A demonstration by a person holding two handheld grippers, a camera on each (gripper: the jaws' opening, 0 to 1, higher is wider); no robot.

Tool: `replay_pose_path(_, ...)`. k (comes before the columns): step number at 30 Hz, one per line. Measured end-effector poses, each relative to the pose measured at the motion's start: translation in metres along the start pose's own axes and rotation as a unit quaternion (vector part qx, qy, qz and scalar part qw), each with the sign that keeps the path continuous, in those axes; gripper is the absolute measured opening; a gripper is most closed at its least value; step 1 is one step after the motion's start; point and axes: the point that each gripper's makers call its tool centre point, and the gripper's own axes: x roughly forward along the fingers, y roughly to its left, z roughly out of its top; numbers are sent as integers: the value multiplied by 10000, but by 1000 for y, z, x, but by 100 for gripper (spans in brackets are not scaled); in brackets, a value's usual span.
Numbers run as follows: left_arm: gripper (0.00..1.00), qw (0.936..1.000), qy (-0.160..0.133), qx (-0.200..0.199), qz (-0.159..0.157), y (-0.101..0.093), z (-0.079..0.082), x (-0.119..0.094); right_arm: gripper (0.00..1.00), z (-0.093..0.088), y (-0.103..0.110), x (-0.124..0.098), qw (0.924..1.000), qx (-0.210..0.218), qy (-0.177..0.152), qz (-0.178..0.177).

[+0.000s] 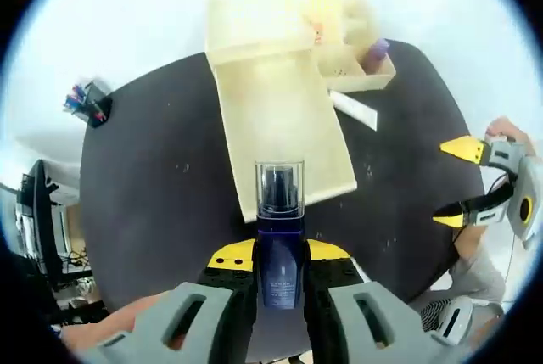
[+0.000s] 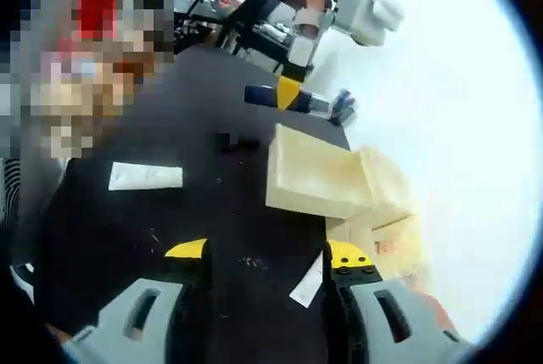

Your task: Open the drawer, pick up the cosmetic bottles from the table one by one, place them into the drawer, release the gripper, close the drawer, and move the gripper away

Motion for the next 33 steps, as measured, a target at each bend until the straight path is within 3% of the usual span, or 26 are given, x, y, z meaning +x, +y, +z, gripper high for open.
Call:
replay_pose_path(17, 15, 9998, -191, -84, -3, -10, 67, 34, 49, -23, -21, 2, 9995, 269, 152, -96)
replay_pose_path(27, 15, 9992, -43, -391, 9, -10, 74, 63, 49, -26, -26, 8, 9994, 238, 229, -28)
replay_pose_path(33, 15, 9989, 41, -433, 175, -3, 78, 76, 49, -27, -25, 7, 9995, 225, 237, -17)
